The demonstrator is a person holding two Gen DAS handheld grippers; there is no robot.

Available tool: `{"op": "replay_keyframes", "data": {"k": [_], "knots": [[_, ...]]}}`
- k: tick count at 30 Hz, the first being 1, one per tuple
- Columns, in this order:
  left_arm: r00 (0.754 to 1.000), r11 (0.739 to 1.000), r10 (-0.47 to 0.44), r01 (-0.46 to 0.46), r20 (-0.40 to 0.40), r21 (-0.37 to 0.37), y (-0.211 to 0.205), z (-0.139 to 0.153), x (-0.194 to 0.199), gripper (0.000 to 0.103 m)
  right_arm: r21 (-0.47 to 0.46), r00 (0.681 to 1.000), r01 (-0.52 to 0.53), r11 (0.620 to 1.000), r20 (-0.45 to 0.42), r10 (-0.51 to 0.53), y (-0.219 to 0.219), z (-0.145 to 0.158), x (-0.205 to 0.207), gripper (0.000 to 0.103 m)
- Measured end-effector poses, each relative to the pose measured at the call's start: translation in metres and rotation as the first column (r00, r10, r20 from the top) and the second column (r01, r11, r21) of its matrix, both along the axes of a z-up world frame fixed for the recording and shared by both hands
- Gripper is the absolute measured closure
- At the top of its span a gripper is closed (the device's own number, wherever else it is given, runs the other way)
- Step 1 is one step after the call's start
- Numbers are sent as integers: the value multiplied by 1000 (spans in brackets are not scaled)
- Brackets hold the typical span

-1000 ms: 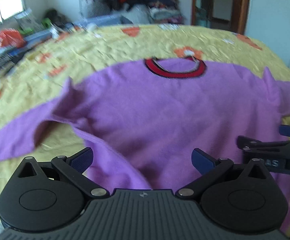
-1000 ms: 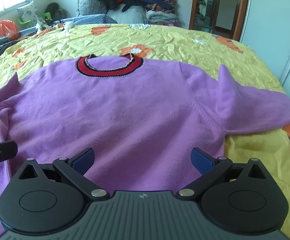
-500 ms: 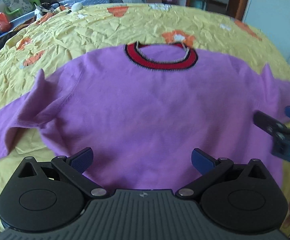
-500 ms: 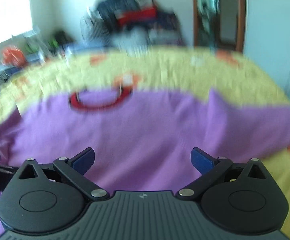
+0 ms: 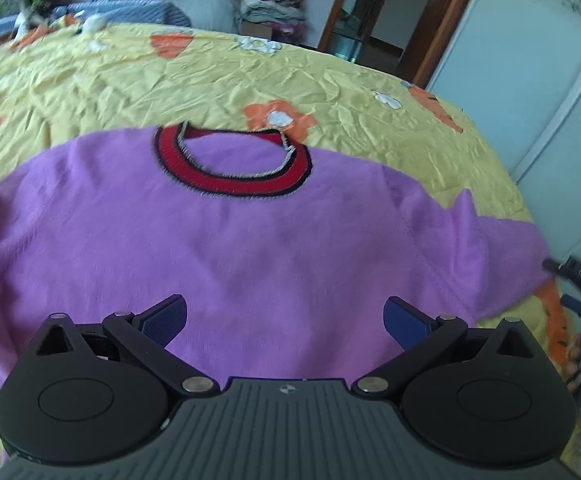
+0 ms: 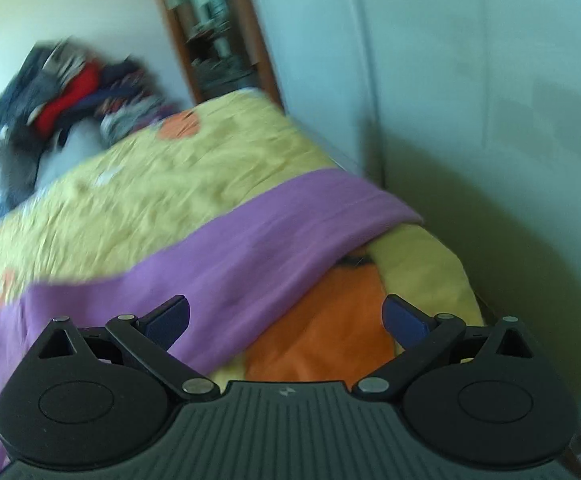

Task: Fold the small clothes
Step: 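Reach the right tool to the sweater sleeve and close on it, then fold the held sleeve across the sweater body with the right tool, release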

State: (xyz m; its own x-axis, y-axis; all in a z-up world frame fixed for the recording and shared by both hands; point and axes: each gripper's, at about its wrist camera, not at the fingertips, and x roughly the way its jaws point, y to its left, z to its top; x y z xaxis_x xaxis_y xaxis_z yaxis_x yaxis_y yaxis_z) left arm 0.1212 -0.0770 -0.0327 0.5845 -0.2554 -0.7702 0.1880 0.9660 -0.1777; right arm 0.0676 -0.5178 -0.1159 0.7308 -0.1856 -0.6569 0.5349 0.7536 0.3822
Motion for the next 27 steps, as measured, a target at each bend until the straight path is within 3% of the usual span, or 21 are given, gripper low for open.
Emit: {"op": "replay_keyframes", "data": {"k": [3,7,11,12,14,20,24,27], "knots": [[1000,996,-12,10,24,87,-9,0,8,0,32,999,22,999,28,-23,-15,-4,3,0],[999,992,-39,42,-24,117,-7,-8,20,0,29,998,42,999,48,-44,-24,-7,16,1],[998,989,-7,16,-61,147,6,-18,28,0,87,997,40,995,64,-45,-35,-6,28,1],[998,989,16,-7,-56,147,12,-18,28,0,109,997,27,994,74,-36,-37,-6,31,6],[998,992,33,-26,-54,125,24,-17,24,0,155,997,21,988,71,-32,-40,-10,34,100],[996,999,21,-17,-83,39,64,-16,13,0,103,995,19,994,95,-29,-21,-3,34,100],[998,998,43,-40,-48,58,82,-14,7,0,38,983,-43,998,183,35,15,36,26,100],[997,999,35,-35,-70,6,96,-16,7,0,-24,960,-159,987,231,160,68,68,25,100]]}}
